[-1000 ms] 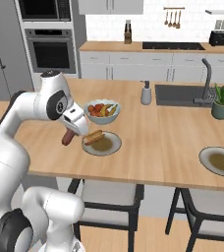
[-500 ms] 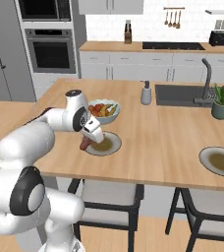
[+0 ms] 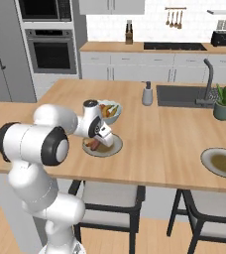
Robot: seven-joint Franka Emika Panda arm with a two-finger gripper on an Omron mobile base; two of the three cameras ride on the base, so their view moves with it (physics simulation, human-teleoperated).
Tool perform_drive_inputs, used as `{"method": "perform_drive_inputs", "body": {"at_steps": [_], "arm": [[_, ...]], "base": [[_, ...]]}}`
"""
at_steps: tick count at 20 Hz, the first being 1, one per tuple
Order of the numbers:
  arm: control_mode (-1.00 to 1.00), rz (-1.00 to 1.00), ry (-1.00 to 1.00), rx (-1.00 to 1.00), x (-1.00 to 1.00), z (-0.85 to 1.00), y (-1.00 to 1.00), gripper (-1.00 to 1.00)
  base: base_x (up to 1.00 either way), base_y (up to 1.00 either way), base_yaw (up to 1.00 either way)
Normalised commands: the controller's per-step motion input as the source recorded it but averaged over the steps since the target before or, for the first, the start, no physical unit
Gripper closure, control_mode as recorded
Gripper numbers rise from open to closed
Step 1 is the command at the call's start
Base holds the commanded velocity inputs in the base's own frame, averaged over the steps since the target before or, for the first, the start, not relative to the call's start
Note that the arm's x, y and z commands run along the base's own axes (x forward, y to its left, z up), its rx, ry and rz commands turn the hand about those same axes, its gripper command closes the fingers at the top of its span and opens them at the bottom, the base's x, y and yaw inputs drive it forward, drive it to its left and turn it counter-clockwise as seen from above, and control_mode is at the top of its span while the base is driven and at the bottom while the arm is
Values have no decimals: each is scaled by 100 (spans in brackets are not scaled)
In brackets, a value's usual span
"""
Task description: Place one bun and one sausage from the bowl on each plate.
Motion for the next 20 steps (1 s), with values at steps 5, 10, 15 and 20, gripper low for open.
{"method": "perform_drive_inputs", "body": {"at_steps": [5, 10, 15, 20], "arm": [[-100, 0, 0, 4, 66, -45, -1, 100], [-100, -1, 0, 2, 31, -36, -20, -100], [-100, -1, 0, 0, 1, -16, -3, -100], [-100, 0, 0, 0, 0, 10, 1, -100]], "base": [[0, 0, 0], [0, 0, 0], [0, 0, 0], [0, 0, 0]]}}
